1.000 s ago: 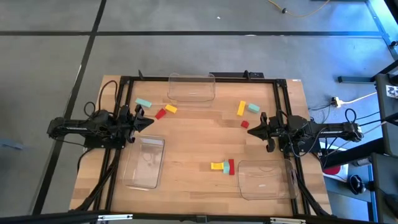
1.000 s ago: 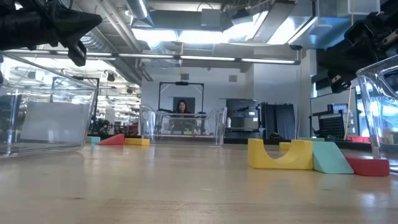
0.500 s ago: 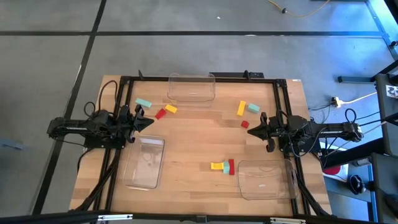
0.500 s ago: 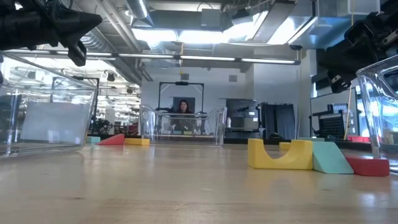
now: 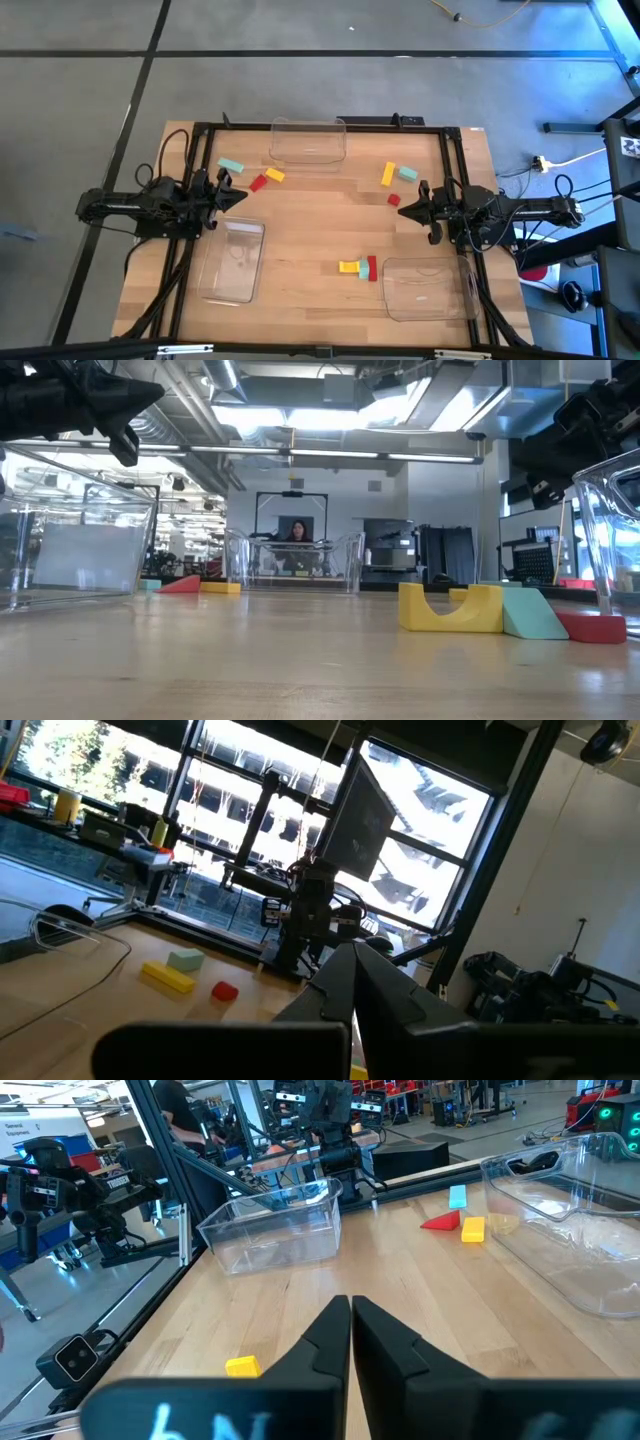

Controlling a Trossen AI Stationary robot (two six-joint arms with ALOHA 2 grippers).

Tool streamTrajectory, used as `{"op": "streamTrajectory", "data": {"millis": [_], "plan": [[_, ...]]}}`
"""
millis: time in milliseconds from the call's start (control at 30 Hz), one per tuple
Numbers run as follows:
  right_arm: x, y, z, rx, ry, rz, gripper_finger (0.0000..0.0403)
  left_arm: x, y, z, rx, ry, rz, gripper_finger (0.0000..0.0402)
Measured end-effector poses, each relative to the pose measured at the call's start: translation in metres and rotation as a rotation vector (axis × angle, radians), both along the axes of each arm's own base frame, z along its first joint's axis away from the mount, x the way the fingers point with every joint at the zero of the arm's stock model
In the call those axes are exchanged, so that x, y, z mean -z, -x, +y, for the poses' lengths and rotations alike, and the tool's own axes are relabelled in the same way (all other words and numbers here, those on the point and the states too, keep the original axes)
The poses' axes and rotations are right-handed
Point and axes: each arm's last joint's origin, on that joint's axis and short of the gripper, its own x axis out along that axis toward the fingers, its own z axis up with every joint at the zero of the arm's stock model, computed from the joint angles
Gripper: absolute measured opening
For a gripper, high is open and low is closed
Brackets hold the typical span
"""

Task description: Sort & place blocks by color

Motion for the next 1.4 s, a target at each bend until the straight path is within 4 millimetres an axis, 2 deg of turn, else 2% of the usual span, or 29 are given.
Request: {"op": "streamTrajectory", "data": {"millis": [1267, 1333, 1400], "plan": [[0.0, 0.0, 0.0, 0.0, 0.024, -0.005, 0.0019, 0.0, 0.0, 0.0, 0.0, 0.0, 0.0, 0.0], [-0.007, 0.0, 0.0, 0.011, 0.013, -0.075, 0.0019, 0.0, 0.0, 0.0, 0.0, 0.0, 0.0, 0.0], [-0.021, 0.001, 0.0, 0.011, -0.054, -0.222, 0.0019, 0.0, 0.0, 0.0, 0.0, 0.0, 0.0, 0.0]]}}
